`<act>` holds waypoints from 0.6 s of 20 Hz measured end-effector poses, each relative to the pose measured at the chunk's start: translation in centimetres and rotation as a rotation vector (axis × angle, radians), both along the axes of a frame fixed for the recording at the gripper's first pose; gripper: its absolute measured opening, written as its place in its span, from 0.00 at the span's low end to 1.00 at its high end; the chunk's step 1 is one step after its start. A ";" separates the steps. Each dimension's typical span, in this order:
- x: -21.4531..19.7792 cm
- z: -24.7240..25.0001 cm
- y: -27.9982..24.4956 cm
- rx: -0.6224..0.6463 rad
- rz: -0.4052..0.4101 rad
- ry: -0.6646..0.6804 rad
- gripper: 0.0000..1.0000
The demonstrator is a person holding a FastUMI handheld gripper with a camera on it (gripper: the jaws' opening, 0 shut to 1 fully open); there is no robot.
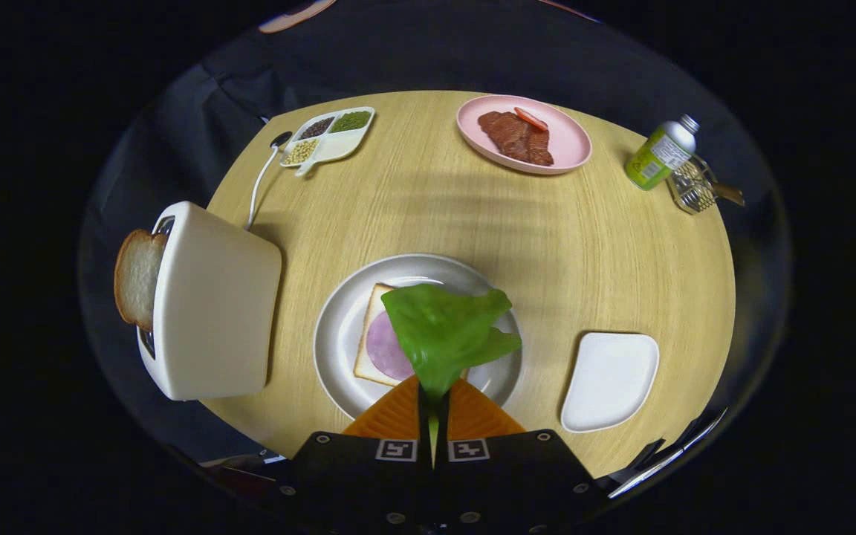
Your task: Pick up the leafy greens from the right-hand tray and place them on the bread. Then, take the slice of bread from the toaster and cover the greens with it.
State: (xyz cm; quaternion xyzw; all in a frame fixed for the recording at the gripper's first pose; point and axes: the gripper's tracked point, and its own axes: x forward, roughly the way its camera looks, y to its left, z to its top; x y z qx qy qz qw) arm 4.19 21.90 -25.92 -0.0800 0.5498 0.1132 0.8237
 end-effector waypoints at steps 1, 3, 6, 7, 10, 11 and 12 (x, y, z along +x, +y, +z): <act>0.1 -0.1 0.6 -0.005 0.011 -0.001 0.01; 0.4 -0.5 1.7 -0.018 0.033 -0.007 0.02; 0.6 -1.3 2.7 -0.020 0.031 0.007 0.03; 0.7 -1.6 2.9 -0.022 0.034 0.010 0.03; 0.9 -2.4 3.2 -0.035 0.034 0.017 0.03; 0.9 -2.7 3.1 -0.044 0.030 0.023 0.04; 0.8 -2.8 3.1 -0.048 0.030 0.030 0.04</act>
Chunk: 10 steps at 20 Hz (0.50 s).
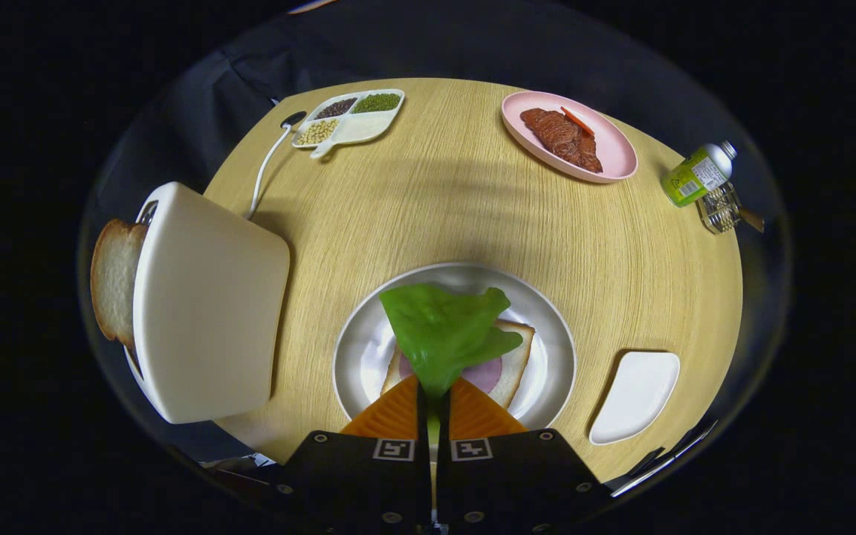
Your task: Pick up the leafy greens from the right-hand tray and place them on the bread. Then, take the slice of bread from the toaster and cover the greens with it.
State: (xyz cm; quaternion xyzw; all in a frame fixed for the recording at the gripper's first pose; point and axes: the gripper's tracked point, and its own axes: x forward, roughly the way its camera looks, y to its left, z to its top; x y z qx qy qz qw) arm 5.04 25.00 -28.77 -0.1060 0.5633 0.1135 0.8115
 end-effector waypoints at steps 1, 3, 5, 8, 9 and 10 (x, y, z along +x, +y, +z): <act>-0.1 -0.1 0.1 0.000 0.003 0.004 0.04; -0.1 -0.4 -0.1 -0.018 0.009 0.004 0.07; 0.0 -0.4 -0.3 -0.035 0.016 -0.006 0.11; 0.0 -0.4 -0.7 -0.053 0.014 -0.012 0.24; 0.0 -0.4 -0.8 -0.056 0.012 -0.014 0.26; 0.0 -0.3 -1.0 -0.059 0.012 -0.018 0.31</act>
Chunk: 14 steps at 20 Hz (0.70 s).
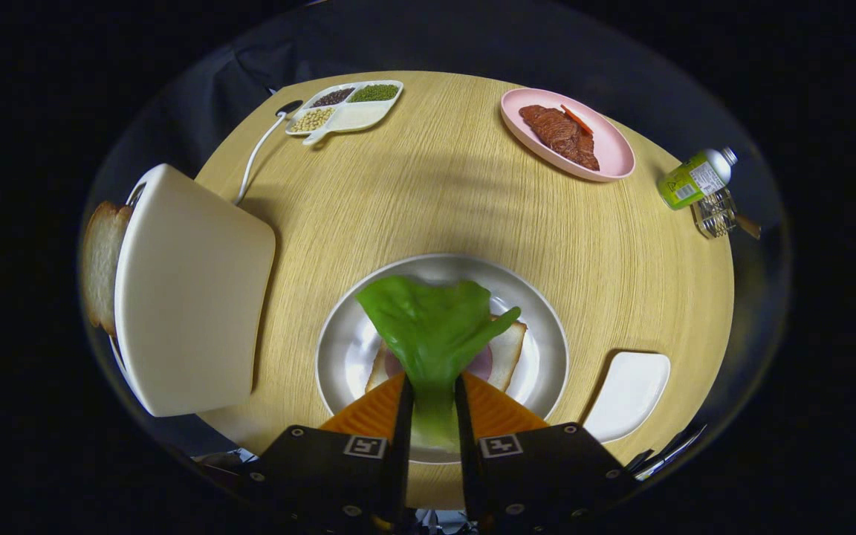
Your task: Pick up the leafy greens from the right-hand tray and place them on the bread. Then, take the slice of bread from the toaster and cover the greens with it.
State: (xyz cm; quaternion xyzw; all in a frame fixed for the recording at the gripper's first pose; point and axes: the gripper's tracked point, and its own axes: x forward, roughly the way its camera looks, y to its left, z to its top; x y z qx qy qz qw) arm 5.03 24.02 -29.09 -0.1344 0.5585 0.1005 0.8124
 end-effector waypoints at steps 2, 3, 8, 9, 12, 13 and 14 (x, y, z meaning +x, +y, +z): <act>0.1 0.3 -0.3 -0.008 -0.002 -0.009 0.58; -0.1 0.4 -0.4 -0.006 -0.004 -0.011 0.63; -0.3 1.1 -0.6 -0.011 -0.033 -0.029 0.99; -0.5 1.6 -0.5 -0.011 -0.036 -0.034 0.99; -1.3 3.7 0.1 -0.013 -0.031 -0.045 0.99; -1.7 4.6 0.4 -0.012 -0.027 -0.049 0.99; -2.0 5.7 0.9 -0.011 -0.019 -0.054 0.99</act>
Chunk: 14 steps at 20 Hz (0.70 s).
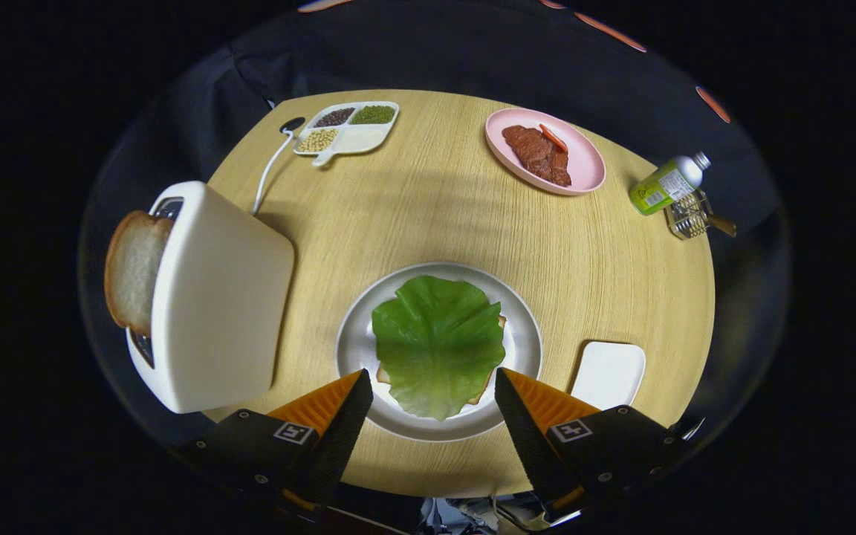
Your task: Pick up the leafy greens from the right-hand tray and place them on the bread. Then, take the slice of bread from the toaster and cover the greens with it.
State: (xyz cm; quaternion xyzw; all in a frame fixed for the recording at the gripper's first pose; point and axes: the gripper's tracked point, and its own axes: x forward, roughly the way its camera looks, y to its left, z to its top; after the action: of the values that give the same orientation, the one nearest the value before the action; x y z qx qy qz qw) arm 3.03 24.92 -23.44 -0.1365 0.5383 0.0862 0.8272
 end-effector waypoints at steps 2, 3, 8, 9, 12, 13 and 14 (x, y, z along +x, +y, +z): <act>-0.2 2.1 1.3 -0.005 0.017 -0.022 0.99; -0.3 3.2 2.2 -0.002 0.029 -0.032 0.99; -1.0 7.7 8.2 0.050 0.097 -0.065 0.99; -1.2 8.4 9.4 0.062 0.112 -0.072 0.99; -1.5 10.3 13.0 0.090 0.160 -0.086 0.99; -1.5 10.8 14.0 0.101 0.171 -0.087 0.99; -1.7 11.1 15.0 0.108 0.183 -0.085 0.99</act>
State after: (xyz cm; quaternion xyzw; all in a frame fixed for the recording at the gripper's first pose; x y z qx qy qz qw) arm 1.36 39.89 -12.33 -0.1437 0.4827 0.1846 0.8439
